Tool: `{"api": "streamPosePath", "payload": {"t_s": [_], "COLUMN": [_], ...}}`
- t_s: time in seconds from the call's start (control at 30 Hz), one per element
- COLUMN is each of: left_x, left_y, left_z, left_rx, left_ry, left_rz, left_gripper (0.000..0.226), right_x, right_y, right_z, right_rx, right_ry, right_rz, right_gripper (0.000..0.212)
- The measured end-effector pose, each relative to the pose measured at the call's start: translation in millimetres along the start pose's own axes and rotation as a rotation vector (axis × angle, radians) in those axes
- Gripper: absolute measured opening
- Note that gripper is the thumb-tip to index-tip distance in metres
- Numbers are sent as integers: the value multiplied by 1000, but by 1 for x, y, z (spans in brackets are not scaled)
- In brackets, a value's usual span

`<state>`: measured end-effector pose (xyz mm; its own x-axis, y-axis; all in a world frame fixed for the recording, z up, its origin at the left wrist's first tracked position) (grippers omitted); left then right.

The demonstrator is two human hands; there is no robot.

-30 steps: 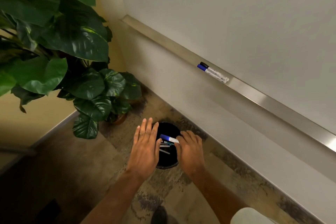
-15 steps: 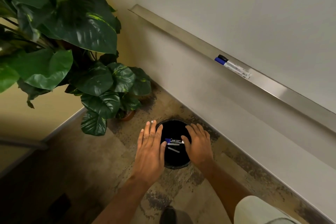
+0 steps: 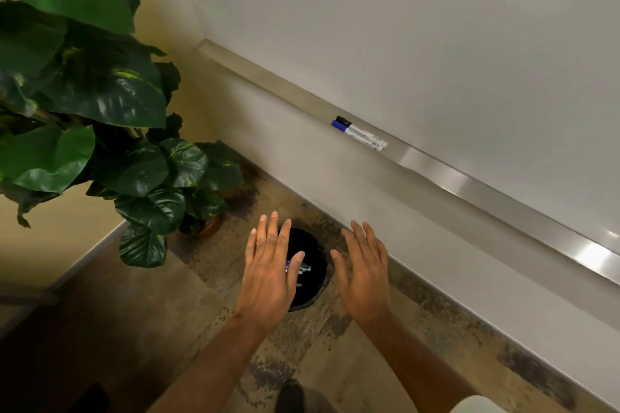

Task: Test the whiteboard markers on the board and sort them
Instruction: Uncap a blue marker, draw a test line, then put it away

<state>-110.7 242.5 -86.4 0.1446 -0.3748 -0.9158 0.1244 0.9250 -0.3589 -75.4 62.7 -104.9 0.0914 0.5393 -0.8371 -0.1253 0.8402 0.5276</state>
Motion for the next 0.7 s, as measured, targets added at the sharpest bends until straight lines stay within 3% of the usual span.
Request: {"api": "streamPosePath", "payload": {"t_s": [0.3,0.7], "left_x": [-21,-4], "left_y": [-128,-293], "left_z": [37,70], "left_rx": [159,378], "left_ry": [2,37], "left_rz": [-17,-66], "left_gripper": [63,65], "right_x": [-124,-262], "right_y": [-27,-137], "right_z": [-2,-33], "right_rx": [17,241], "right_ry": [-149,-279], "right_rz": [-26,-155], "right_gripper": [47,59]}}
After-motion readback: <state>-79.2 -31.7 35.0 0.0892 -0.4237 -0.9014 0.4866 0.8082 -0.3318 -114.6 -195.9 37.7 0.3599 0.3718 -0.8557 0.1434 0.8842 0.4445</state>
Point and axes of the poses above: each hand's wrist, its own z-axis towards the middle knuckle, its own x-axis out of the palm, y = z × x, the point moved 7 cm from there along z, towards the middle knuckle, and after that the axes turned 7 degrees about x, right-handed, at the moved point
